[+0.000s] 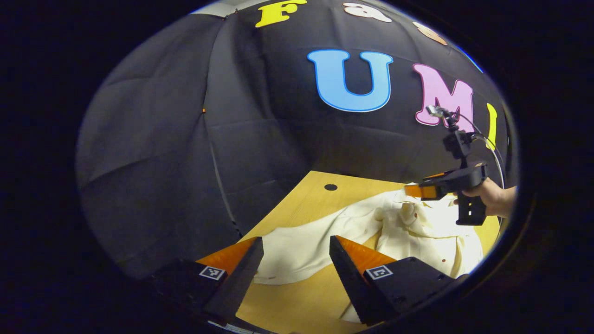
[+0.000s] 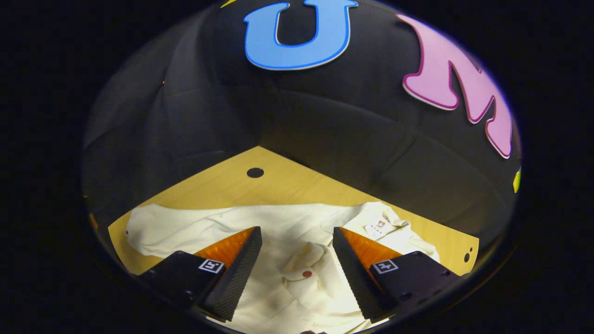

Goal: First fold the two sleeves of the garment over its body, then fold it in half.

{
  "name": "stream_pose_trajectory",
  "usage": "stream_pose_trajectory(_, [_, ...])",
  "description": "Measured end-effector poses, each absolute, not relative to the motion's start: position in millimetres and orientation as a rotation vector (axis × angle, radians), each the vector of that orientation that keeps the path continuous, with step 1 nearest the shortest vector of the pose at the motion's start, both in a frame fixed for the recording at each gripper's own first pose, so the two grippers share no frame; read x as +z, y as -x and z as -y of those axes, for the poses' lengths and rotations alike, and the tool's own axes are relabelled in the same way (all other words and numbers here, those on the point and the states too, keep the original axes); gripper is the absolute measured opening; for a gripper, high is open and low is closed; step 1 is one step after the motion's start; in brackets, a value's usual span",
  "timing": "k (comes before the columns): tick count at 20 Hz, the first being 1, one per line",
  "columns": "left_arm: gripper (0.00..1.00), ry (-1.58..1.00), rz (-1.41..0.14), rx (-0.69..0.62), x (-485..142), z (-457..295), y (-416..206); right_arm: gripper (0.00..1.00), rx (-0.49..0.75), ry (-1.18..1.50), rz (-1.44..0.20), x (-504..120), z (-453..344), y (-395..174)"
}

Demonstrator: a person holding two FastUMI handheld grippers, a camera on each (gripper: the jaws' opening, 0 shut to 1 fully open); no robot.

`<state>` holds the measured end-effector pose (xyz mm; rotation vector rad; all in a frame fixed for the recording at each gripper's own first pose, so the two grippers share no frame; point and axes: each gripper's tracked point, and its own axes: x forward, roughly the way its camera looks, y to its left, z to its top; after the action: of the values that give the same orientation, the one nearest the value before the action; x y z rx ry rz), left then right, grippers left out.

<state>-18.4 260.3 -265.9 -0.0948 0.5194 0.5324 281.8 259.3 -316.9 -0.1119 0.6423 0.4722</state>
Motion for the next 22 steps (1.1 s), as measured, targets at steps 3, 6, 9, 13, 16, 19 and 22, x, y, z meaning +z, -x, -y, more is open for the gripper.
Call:
stream_pose_trajectory(3, [0.94, 0.103, -0.595, 0.573, -307.2, -283.9, 20.9, 0.98, 0.423, 0.14, -0.54, -273.2, -221.5, -285.2])
stream_pose_trajectory(6, [0.94, 0.102, -0.669, 0.6, -349.4, -306.6, 20.9, 0.98, 0.37, 0.126, -0.483, -234.6, -184.5, -277.2])
stream_pose_trajectory(9, [0.94, 0.132, -0.727, 0.627, -382.0, -327.8, 18.6, 0.98, 0.302, 0.093, -0.427, -199.2, -147.8, -266.5])
stream_pose_trajectory(13, [0.94, 0.137, -0.777, 0.661, -413.1, -359.6, 11.3, 0.97, 0.248, 0.085, -0.384, -168.1, -109.3, -251.5])
stream_pose_trajectory(16, [0.95, 0.184, -0.832, 0.663, -434.7, -370.0, 17.1, 0.97, 0.215, 0.051, -0.381, -155.9, -89.7, -241.7])
stream_pose_trajectory(19, [0.96, 0.256, -0.828, 0.669, -442.4, -370.7, 15.9, 0.97, 0.175, 0.057, -0.373, -151.1, -75.2, -235.7])
stream_pose_trajectory(22, [0.87, 0.238, -0.83, 0.631, -446.8, -368.0, 8.7, 0.97, 0.158, 0.032, -0.393, -158.3, -72.6, -233.4])
